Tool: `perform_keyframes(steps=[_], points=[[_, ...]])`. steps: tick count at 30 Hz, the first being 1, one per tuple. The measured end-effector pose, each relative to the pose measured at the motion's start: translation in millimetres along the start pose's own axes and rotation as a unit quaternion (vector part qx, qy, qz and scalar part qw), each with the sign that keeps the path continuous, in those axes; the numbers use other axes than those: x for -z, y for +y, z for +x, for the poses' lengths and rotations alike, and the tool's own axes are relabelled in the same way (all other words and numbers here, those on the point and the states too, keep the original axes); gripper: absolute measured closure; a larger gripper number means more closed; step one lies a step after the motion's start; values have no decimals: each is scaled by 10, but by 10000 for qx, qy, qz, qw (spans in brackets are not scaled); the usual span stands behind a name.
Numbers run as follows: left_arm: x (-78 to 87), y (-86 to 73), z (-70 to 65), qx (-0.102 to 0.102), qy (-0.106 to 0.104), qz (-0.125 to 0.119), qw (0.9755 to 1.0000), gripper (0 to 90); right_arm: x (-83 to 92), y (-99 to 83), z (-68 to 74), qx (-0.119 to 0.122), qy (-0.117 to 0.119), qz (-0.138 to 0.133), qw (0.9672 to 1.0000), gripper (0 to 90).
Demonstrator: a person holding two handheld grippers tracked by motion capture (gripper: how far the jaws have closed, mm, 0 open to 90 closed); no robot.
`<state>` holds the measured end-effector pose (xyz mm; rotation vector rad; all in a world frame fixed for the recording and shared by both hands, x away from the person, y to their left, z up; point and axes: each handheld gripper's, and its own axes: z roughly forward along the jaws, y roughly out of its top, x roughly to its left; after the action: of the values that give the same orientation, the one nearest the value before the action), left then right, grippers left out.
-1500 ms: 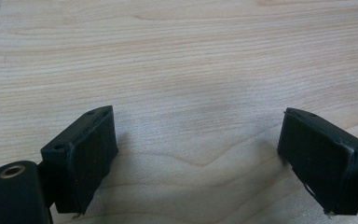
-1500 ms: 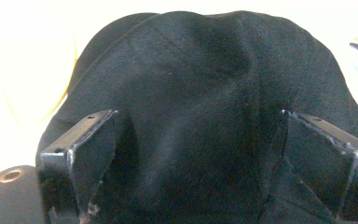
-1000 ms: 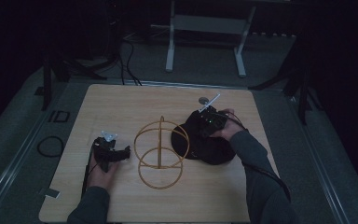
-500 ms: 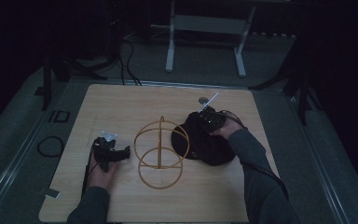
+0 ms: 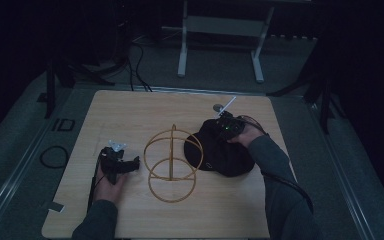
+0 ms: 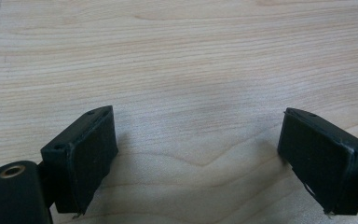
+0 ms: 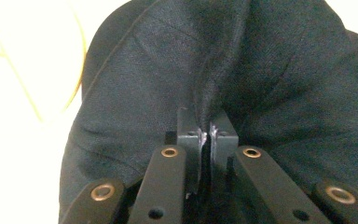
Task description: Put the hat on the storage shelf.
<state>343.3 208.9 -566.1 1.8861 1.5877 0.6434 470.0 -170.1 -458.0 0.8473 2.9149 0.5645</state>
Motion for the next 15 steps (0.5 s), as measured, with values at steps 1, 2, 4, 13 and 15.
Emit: perform_keyframes(steps=[1,2,4,13,15], points=[[0,0,0,0,0,0,10000,112,25,-7,4,28,-8,-20,10000,864],[0,0,0,0,0,0,10000,113,44,-13,6,22,3,-50,10000,865],[0,0,0,2,0,-1,10000,112,64,-20,8,22,2,-60,10000,865],[0,0,0,0,0,1,10000,113,251,-87,-2,39,1,-158,9999,867],[0,0,0,1,0,0,10000,112,278,-91,1,63,-7,-125,9999,867]])
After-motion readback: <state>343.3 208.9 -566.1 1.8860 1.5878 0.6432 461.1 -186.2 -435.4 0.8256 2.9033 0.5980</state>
